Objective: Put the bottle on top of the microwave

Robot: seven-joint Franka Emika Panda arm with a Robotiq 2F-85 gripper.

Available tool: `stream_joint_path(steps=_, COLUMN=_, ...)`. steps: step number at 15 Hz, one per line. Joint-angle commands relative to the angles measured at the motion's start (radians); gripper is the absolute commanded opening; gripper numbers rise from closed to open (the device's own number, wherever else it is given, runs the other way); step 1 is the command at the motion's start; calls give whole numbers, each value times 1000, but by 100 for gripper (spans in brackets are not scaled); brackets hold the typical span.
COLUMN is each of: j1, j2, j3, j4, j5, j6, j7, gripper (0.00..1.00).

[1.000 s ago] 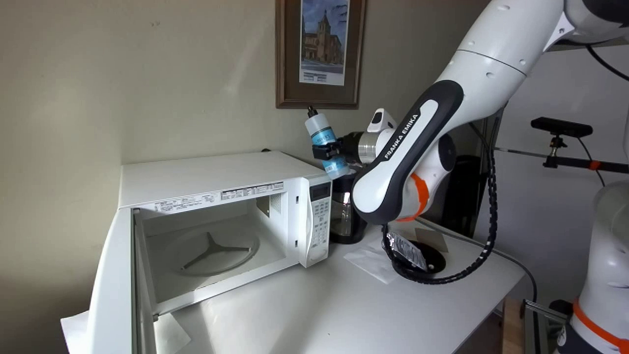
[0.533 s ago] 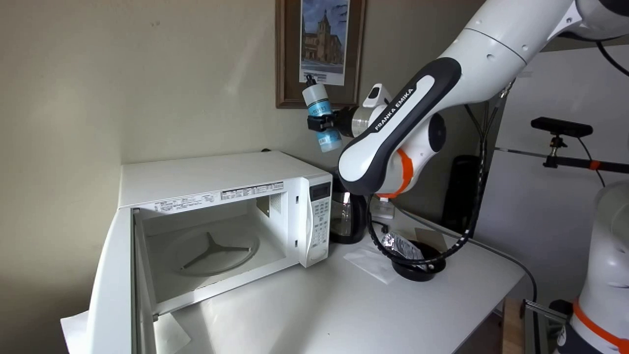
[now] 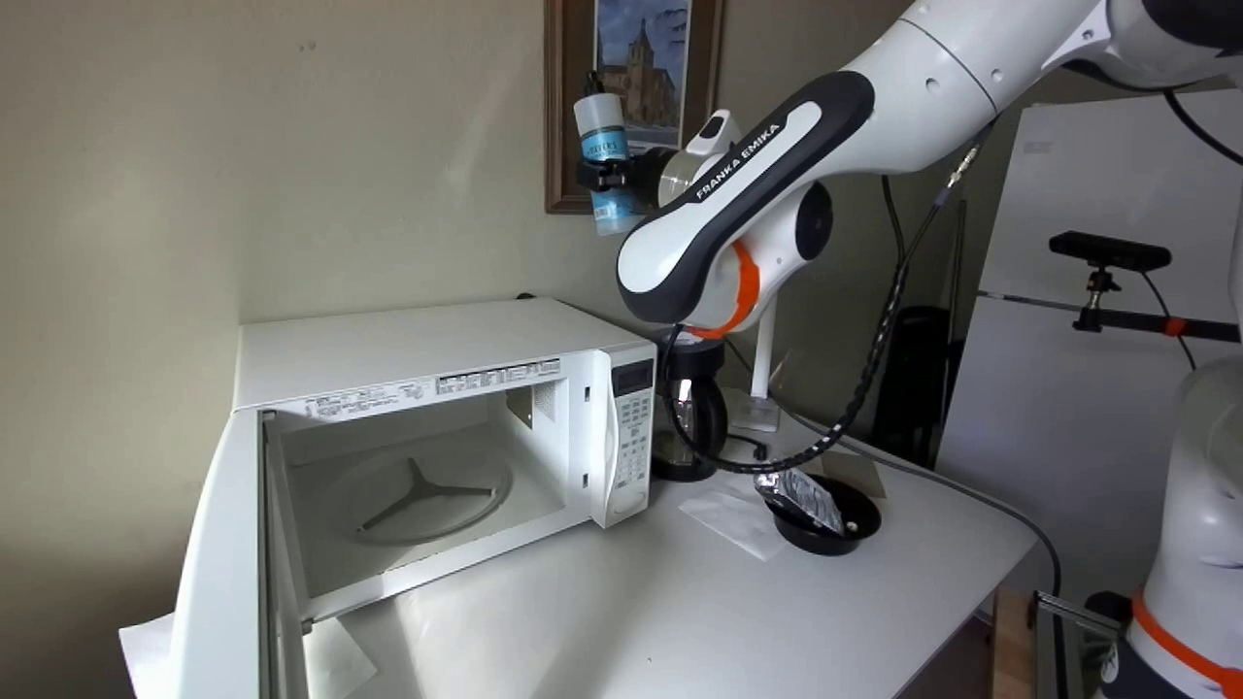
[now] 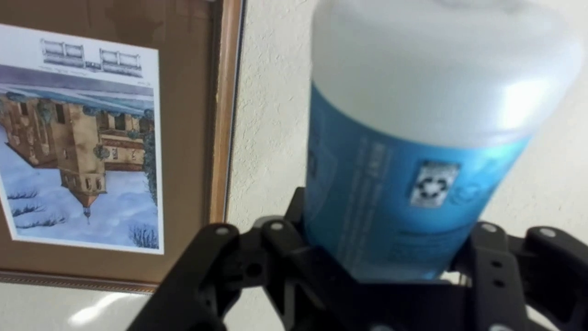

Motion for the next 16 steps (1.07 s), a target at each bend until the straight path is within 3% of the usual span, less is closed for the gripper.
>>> stream_joint_path(steps=1, j1=25, j2=45, j3=23, j4=-8, j5=-3, j6=31, j7=52, gripper=33)
stream_joint_path(steps=3, j1=21, j2=36, j3=15, j4=-6, j5=-4, j6=0, j7=37, gripper=33)
stream_joint_path(steps=4, j1=26, j2=42, j3=17, j4=-7, j5=-4, j6=0, j7=39, gripper=58)
stream_joint_path(steps=16, j1=23, j2=42, j3=11, j4=-6, j5=-4, j6=0, j7=39, gripper=58)
